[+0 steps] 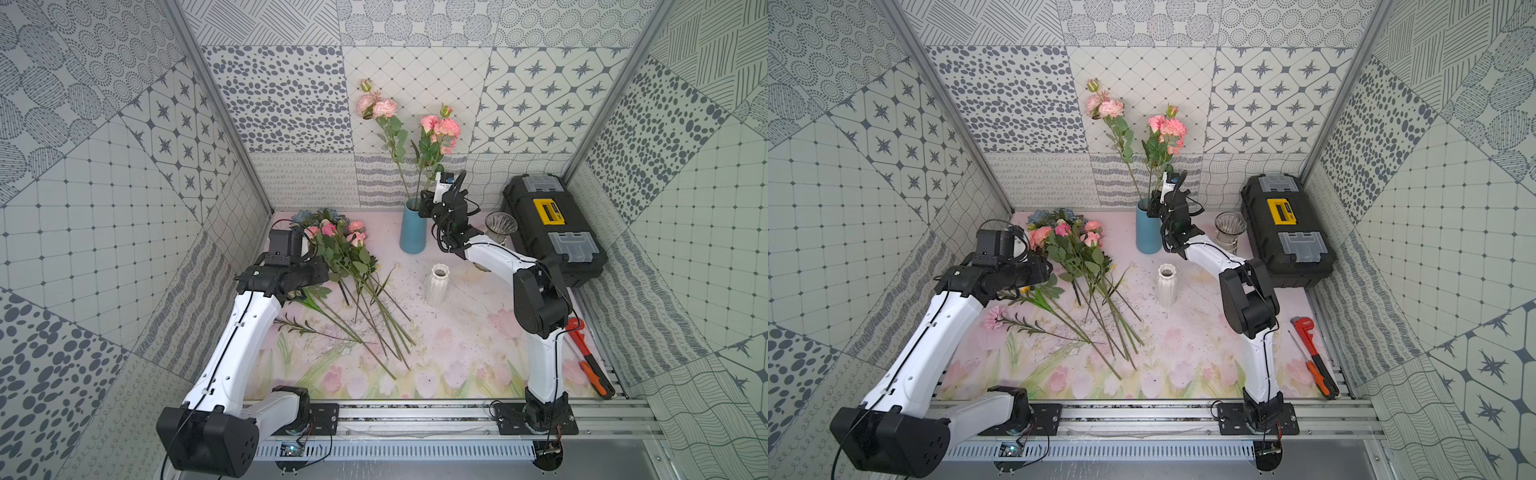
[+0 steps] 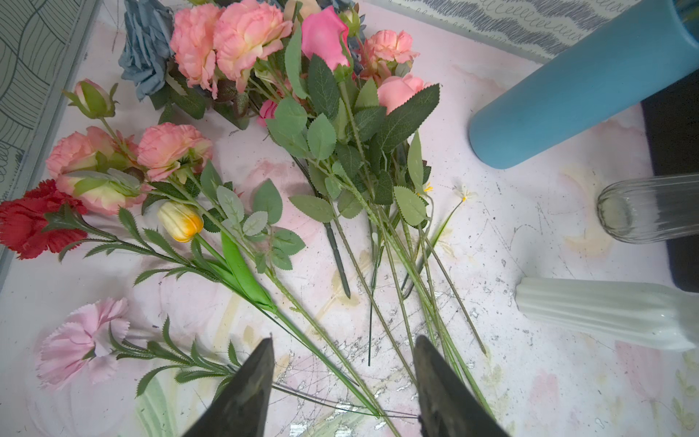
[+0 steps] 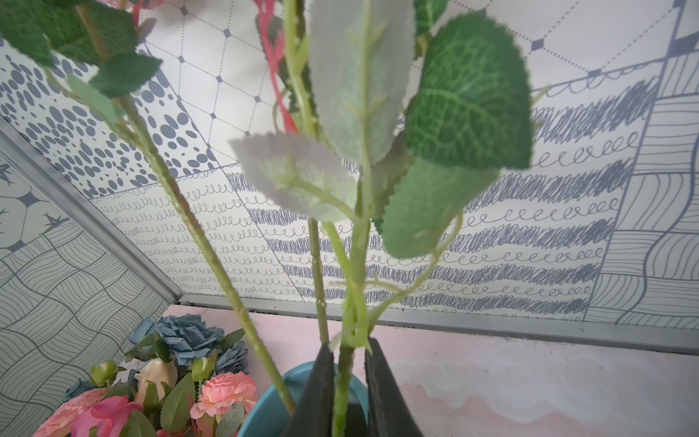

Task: Place the pink flowers into the vase
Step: Place the flower in the vase.

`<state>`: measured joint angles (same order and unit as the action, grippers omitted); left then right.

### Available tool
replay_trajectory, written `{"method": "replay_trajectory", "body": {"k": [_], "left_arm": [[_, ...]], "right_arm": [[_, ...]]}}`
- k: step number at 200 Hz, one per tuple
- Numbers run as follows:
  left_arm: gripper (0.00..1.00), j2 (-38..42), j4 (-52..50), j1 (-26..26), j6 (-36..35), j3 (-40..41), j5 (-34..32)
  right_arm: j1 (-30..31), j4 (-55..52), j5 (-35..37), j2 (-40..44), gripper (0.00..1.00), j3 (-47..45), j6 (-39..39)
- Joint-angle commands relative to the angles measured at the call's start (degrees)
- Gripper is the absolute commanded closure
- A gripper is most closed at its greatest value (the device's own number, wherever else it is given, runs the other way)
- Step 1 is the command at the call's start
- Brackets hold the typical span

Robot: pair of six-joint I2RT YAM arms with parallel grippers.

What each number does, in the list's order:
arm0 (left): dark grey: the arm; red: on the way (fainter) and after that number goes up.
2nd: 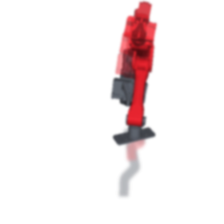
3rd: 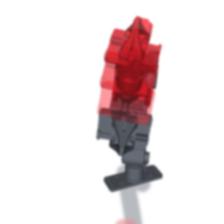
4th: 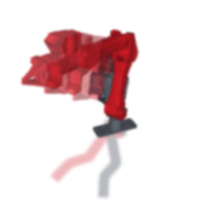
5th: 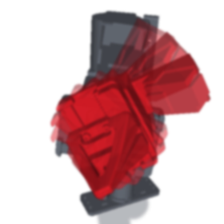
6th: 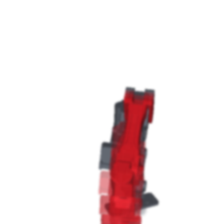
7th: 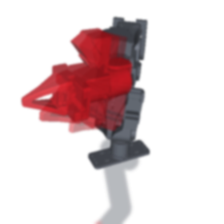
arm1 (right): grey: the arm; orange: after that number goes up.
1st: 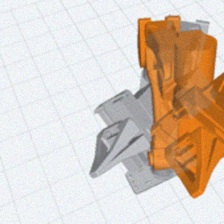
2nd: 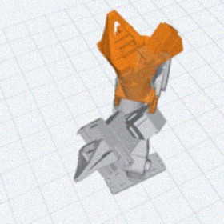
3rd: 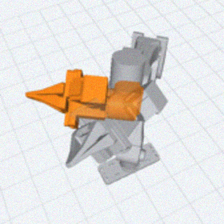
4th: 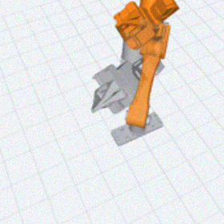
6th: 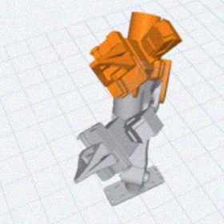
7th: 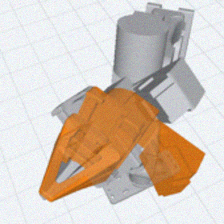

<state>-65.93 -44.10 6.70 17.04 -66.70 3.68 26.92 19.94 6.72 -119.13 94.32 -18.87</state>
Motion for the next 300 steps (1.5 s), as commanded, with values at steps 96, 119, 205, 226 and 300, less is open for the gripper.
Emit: {"method": "replay_trajectory", "body": {"k": [96,119,205,226,300], "left_arm": [[0.41,0.11,1.50,-0.88,0.36,0.25,0.27],[0.41,0.47,1.91,-0.90,0.20,0.51,0.05],[0.41,0.39,1.81,-1.32,0.36,0.38,0.17],[0.41,0.48,1.84,-1.42,0.36,0.43,0.27],[0.41,0.46,1.75,-1.41,0.41,0.42,0.53]], "right_arm": [[-0.06,2.29,-0.45,-0.70,0.80,0.63,0.14],[-0.07,1.50,-1.31,-1.59,0.78,1.81,0.02],[0.13,0.18,-2.07,-3.00,0.59,3.72,-0.31],[0.37,-0.17,-2.42,-3.06,0.54,3.93,-0.01],[0.67,-1.20,-1.01,-1.26,0.39,3.23,1.53]]}}
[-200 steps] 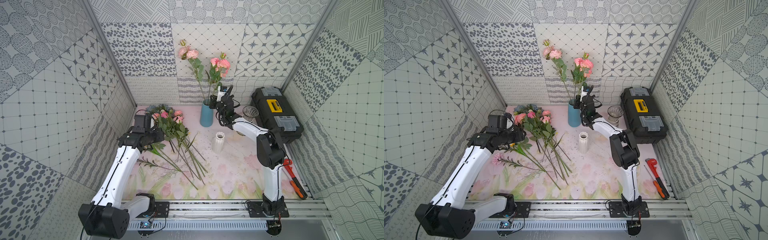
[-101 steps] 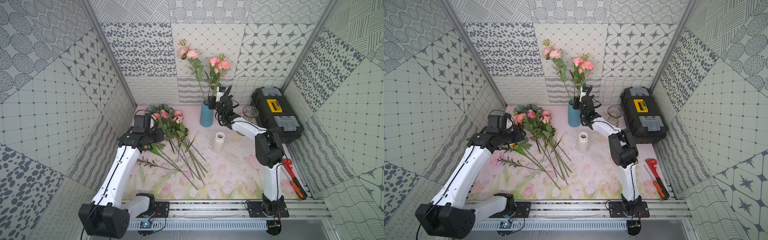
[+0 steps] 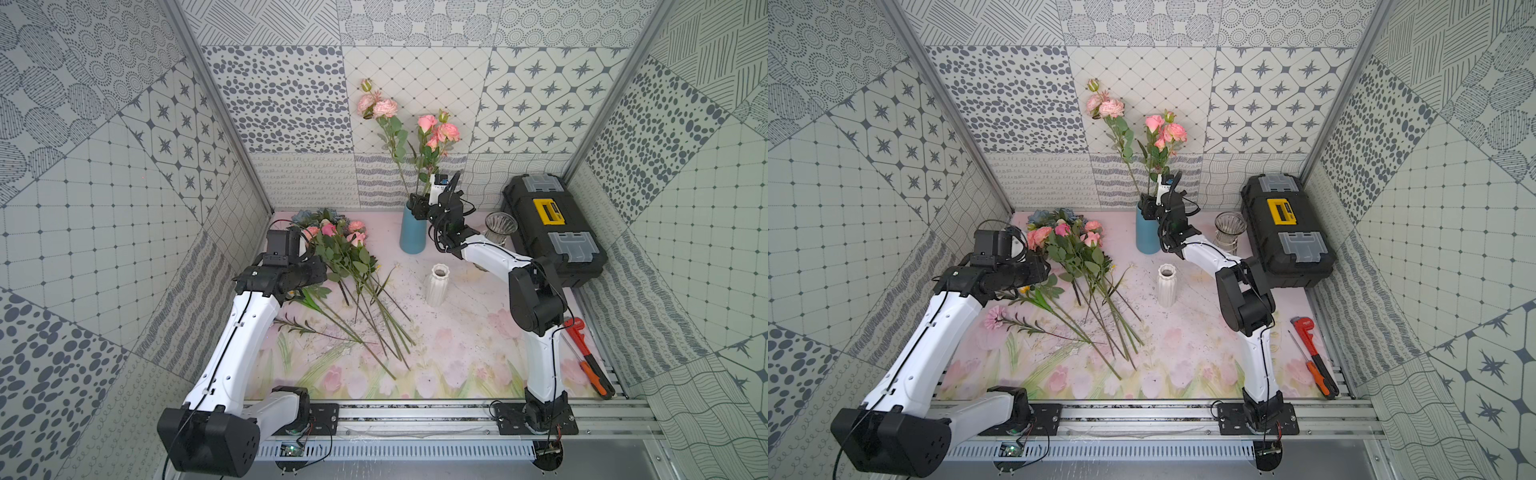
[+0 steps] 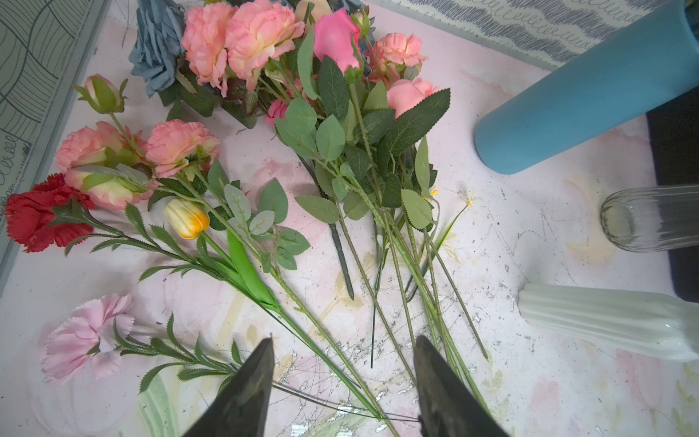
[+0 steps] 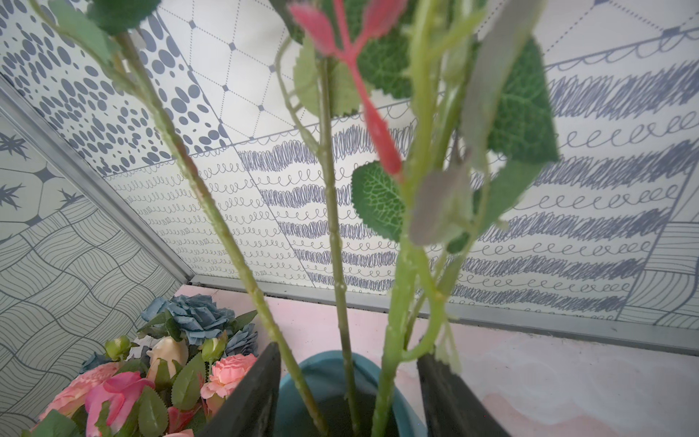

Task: Place the pink flowers into the vase
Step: Place the flower in the vase, then pick up the flower at the center of the board.

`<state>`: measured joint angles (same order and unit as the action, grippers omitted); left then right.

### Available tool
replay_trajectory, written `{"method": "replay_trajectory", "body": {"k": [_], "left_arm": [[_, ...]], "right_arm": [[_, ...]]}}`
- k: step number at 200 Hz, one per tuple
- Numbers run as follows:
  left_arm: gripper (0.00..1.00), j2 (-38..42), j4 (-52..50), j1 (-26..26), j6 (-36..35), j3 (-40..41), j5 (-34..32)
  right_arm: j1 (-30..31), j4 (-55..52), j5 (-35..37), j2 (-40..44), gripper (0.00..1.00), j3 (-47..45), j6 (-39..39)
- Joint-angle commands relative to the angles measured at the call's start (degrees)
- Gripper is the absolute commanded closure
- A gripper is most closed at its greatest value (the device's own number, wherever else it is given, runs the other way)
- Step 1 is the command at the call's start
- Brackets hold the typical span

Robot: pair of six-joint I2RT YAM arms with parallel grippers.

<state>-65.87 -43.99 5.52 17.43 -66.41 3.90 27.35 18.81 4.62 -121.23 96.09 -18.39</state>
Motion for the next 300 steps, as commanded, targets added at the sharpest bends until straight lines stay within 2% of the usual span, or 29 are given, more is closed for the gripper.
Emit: {"method": "replay_trajectory", "body": {"k": [1,42,91,160,203,211,229,271,300], "left_arm": [[0.41,0.39,1.68,-0.19,0.04,0.14,0.32],[0.41,0.46,1.63,-0.32,0.15,0.05,0.14],[0.41,0.11,1.80,-0.37,0.76,0.10,0.22],[0.41,0.13,1.86,-1.12,1.06,0.14,-1.21],[0.42,-1.12,1.41,-1.42,1.27,-0.10,-1.55],[0.44,-2.10,0.25,-0.09,0.86,-1.05,-2.72],[0.46,-4.53,-2.78,4.68,0.98,-3.38,-10.12],[0.53,-11.87,-4.94,9.39,7.58,-5.46,-12.16],[0.57,-15.40,-6.68,16.66,12.72,-6.37,-18.29]], "right_arm": [[0.28,-0.34,1.18,0.87,0.39,1.55,1.07],[0.29,-8.94,4.26,4.55,0.35,2.01,1.52],[0.53,-18.89,7.07,11.42,0.33,-1.87,0.91],[1.09,-31.12,2.40,20.11,0.32,-3.14,-0.33],[2.85,-40.95,-3.15,28.13,0.33,-3.59,-2.15],[4.27,-42.55,-3.03,30.34,0.33,-3.95,-1.97],[7.61,-46.22,-2.87,34.41,0.34,-4.69,-1.98],[9.71,-52.25,-7.16,39.21,0.34,-9.82,-5.93],[9.87,-53.10,-5.99,42.78,0.34,-13.62,-6.61]]}}
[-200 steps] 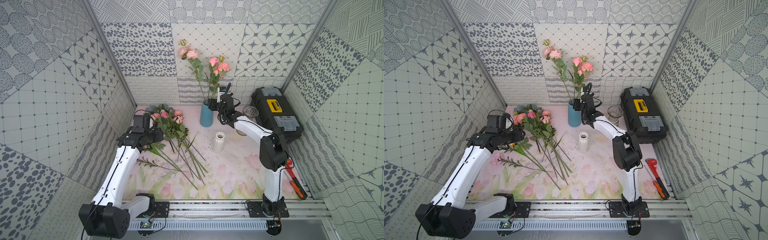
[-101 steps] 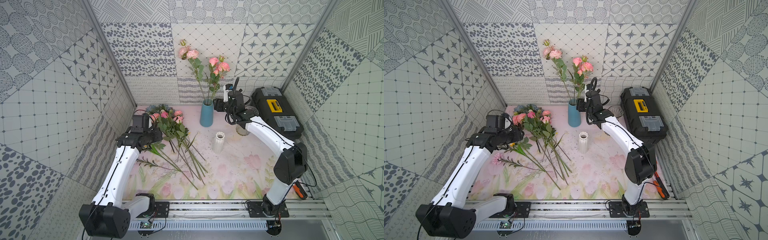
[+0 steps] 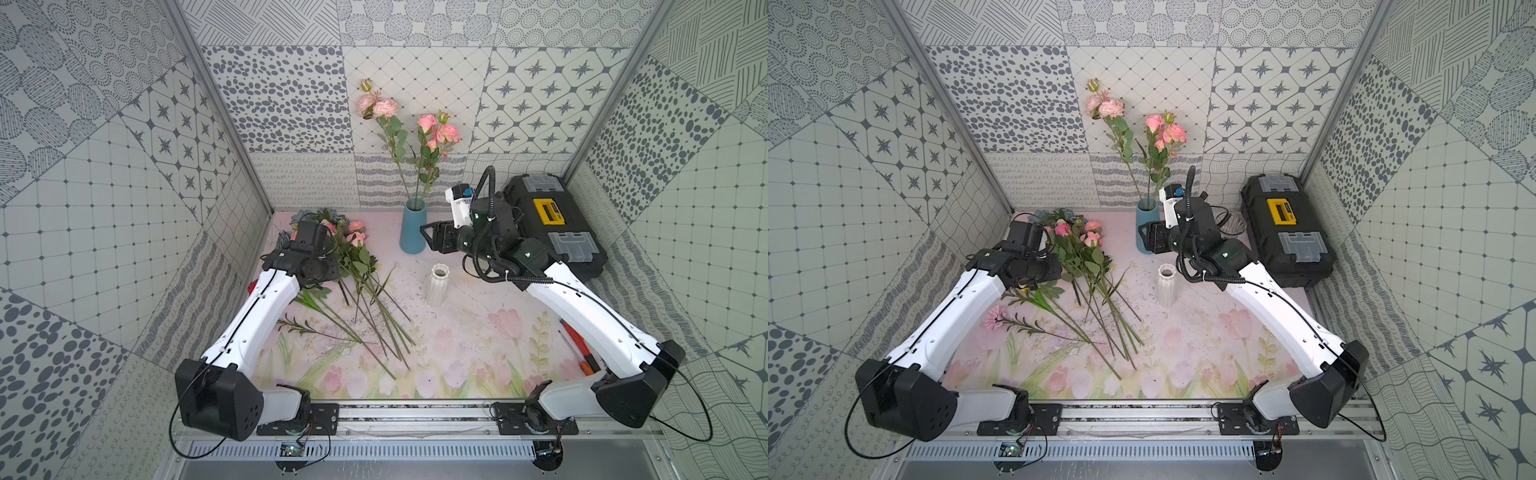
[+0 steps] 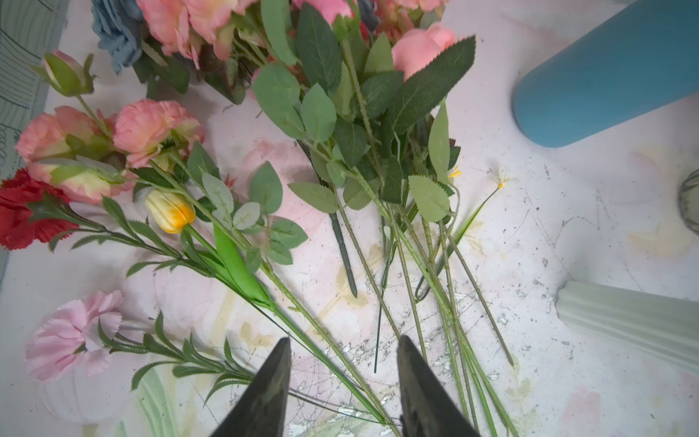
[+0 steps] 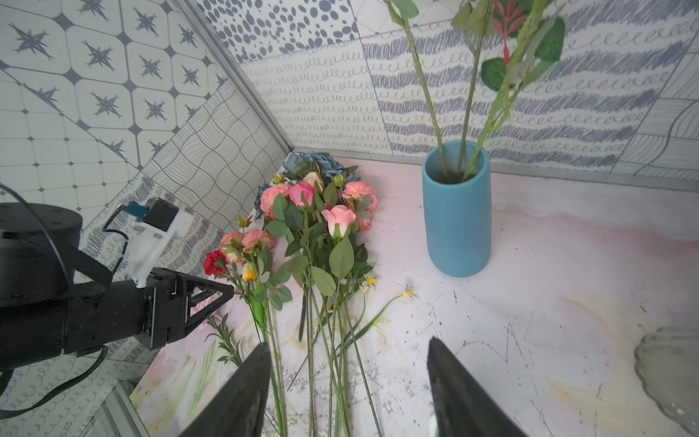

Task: Place the pink flowers into the vase
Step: Pick up the flower at the center of the board.

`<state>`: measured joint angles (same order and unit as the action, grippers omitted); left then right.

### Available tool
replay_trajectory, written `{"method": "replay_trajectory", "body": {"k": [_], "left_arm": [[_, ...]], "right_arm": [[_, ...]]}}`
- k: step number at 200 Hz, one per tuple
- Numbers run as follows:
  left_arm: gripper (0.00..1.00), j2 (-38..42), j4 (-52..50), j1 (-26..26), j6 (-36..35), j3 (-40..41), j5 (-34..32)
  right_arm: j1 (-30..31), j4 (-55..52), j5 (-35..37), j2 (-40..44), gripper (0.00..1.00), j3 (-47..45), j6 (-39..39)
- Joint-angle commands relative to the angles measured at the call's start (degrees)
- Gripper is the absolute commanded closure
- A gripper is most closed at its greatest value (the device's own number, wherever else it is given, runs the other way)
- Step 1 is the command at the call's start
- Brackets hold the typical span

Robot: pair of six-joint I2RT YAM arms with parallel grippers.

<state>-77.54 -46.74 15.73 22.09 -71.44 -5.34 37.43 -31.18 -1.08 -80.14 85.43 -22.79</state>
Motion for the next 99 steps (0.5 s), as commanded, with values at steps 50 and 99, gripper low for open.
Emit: {"method": "replay_trajectory", "body": {"k": [50,99], "left_arm": [[0.70,-7.36,7.15,7.47,15.67,8.41,-2.71],[0.67,-9.42,17.72,9.42,16.28,12.92,3.90]], "right_arm": [[-0.17,-6.39,1.69,3.17,0.34,-3.23,0.24],[-0.19,-5.22,-1.21,2.99,0.34,-3.94,-0.24]]}}
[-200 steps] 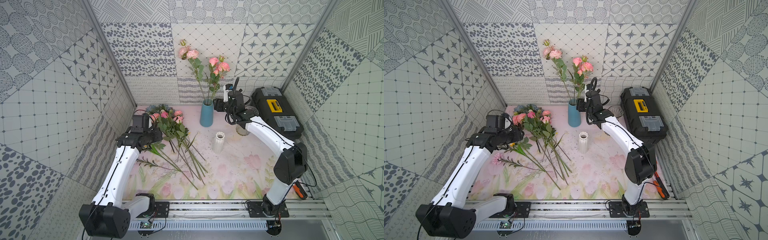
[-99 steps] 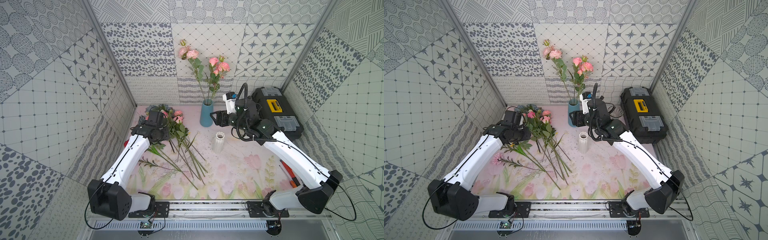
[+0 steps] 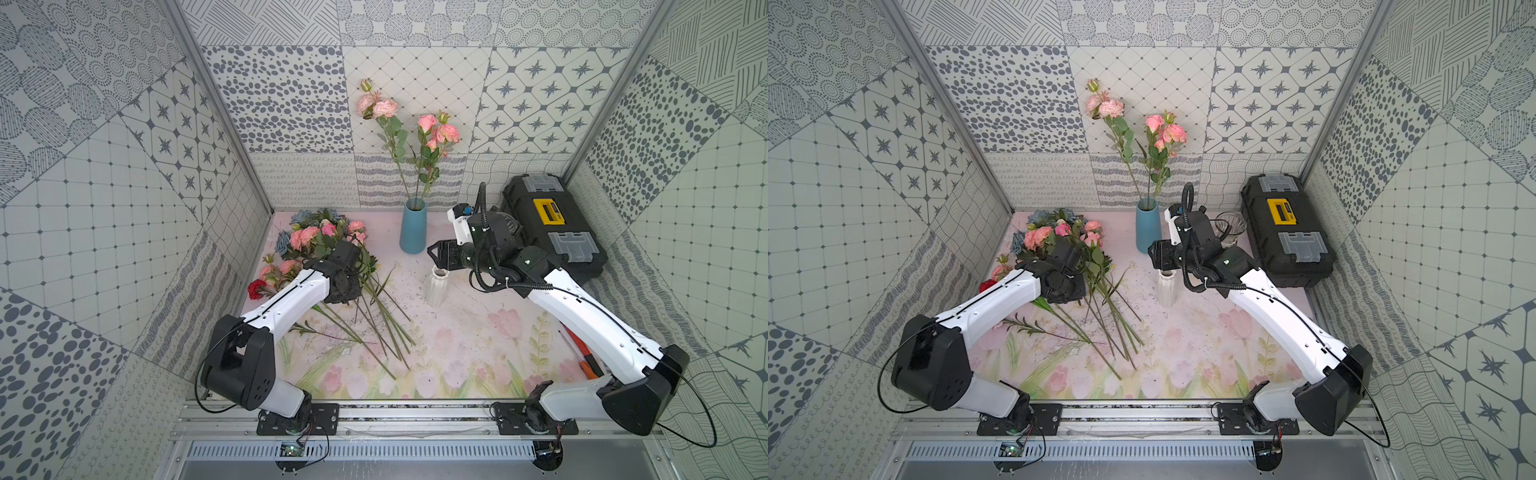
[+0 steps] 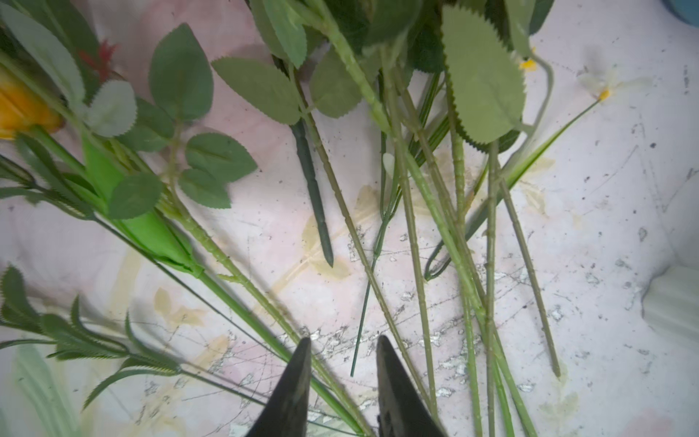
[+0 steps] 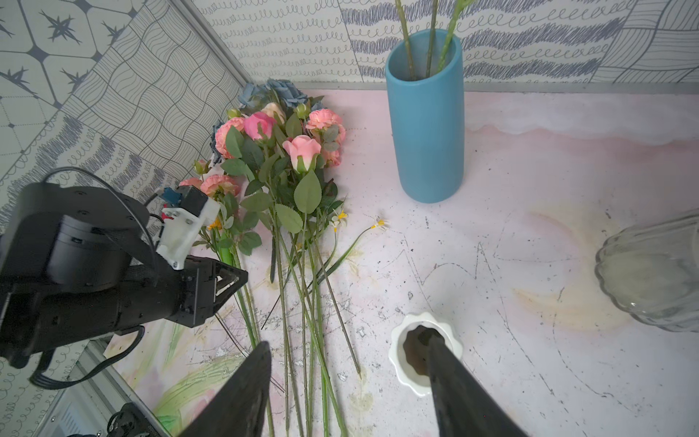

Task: Place the pink flowers into the vase
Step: Pick up the flower at the center of the board.

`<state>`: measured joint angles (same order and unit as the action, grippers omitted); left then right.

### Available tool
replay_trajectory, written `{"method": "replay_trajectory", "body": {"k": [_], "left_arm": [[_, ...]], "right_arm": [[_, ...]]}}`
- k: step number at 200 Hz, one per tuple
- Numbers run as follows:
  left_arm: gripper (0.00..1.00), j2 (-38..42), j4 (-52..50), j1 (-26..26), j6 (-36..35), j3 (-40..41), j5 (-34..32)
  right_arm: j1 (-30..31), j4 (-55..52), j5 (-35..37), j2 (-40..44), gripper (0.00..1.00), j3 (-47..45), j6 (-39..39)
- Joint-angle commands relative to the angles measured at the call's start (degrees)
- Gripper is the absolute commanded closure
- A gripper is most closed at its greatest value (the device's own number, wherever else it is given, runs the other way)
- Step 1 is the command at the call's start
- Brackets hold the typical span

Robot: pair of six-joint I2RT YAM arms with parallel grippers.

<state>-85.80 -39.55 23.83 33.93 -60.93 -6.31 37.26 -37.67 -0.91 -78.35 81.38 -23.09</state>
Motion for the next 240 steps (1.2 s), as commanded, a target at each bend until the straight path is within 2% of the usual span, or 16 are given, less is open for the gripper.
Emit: {"method": "replay_trajectory", "body": {"k": [1,44,67,110,155,185,219,240], "left_arm": [[0.67,-1.18,10.67,1.31,4.41,2.49,4.97],[0.67,-4.52,13.42,1.28,4.27,3.07,6.91],[0.67,-5.64,18.26,1.30,4.48,4.01,8.82],[0.69,-8.28,18.72,1.25,3.88,3.24,7.59],[0.86,-9.91,18.24,1.26,3.06,3.41,4.96],[0.95,-7.57,18.06,1.39,3.39,3.92,4.69],[1.00,-2.93,14.09,1.98,3.18,2.22,1.27],[1.00,0.37,7.08,3.80,3.16,-0.84,-3.60]], "right_arm": [[-0.05,1.28,-1.42,1.28,0.34,0.05,0.11],[-0.15,1.37,-1.05,1.73,0.34,-0.83,0.32],[-0.25,1.55,-1.43,1.71,0.34,-1.05,0.20],[-0.25,1.90,-1.77,1.79,0.34,-1.79,-0.46],[-0.27,1.98,-1.11,1.88,0.34,-2.27,-0.48],[-0.30,2.81,-2.10,1.65,0.34,-2.45,-1.37],[-0.27,3.22,-2.43,1.18,0.34,-2.28,-1.87],[-0.30,3.13,-2.17,1.19,0.34,-2.03,-1.82]]}}
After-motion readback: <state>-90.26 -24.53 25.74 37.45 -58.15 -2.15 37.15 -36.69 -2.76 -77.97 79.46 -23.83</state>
